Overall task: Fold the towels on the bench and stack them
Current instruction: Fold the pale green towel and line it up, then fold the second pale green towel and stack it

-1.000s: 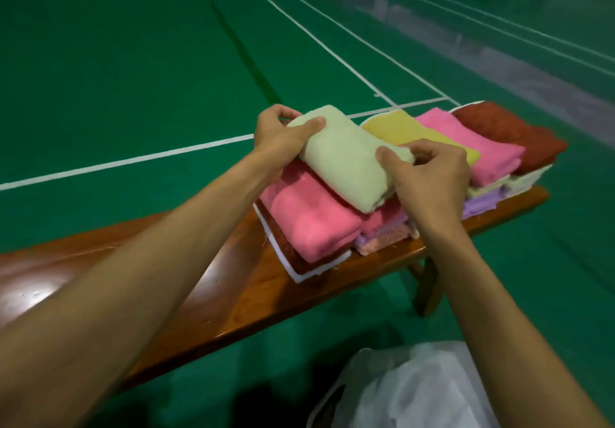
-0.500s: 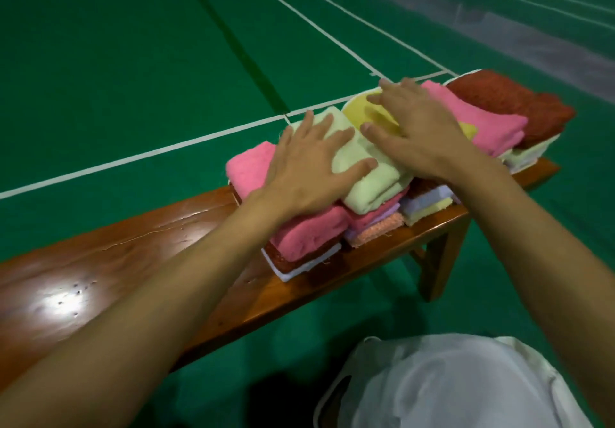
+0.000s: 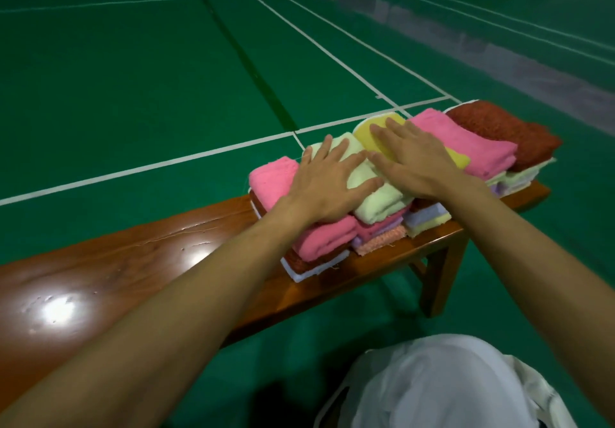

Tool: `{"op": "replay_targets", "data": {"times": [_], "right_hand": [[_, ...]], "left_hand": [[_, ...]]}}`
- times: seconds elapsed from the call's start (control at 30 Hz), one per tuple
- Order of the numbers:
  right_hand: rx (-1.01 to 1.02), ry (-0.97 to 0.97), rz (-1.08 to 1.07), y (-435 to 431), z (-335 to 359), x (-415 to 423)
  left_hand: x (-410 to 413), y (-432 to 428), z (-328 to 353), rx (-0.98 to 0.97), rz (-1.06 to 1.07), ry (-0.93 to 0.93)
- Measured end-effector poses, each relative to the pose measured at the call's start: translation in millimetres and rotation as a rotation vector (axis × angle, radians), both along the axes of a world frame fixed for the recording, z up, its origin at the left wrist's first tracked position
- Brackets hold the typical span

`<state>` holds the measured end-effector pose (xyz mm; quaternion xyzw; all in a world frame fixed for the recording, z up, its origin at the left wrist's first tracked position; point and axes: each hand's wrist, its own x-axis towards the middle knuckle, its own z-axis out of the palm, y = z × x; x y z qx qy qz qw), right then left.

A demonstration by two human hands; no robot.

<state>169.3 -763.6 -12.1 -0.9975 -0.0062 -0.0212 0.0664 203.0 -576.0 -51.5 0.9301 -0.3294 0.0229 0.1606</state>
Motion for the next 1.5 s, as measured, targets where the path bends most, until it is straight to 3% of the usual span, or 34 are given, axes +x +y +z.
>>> {"op": "replay_targets", "data": {"times": [0.2,0.53,0.7,0.87,1.0,1.17,1.27,1.5], "right_hand": [[0.100,-0.327,0.145,70,42,-14],[0.368,-0.318,0.502,272,37,-21],[0.512,-0.209,0.558,390,-4,-41],[0.647,-0.044,0.500,493,-53,-60],[0.578,0.192,0.395,557,-74,-73],[0.466,0.169,0.180,594,-90,-65],[0.384,0.122,0.120,602,-92,-65],[0.314,-0.004,0.174,616,-89,-71]], "left_hand": [[-15,39,21,-0.103,-0.044,0.007],[-67,225,38,-0.400,-0.004,-0.072],[-107,366,10,-0.180,0.349,-0.073],[-152,514,-34,-0.204,0.761,-0.083],[-180,609,-54,-0.166,1.116,-0.161],[-209,684,-54,-0.239,1.582,-0.118],[-220,698,-55,-0.283,1.680,-0.059],[-221,700,-56,-0.289,1.713,-0.128]]}}
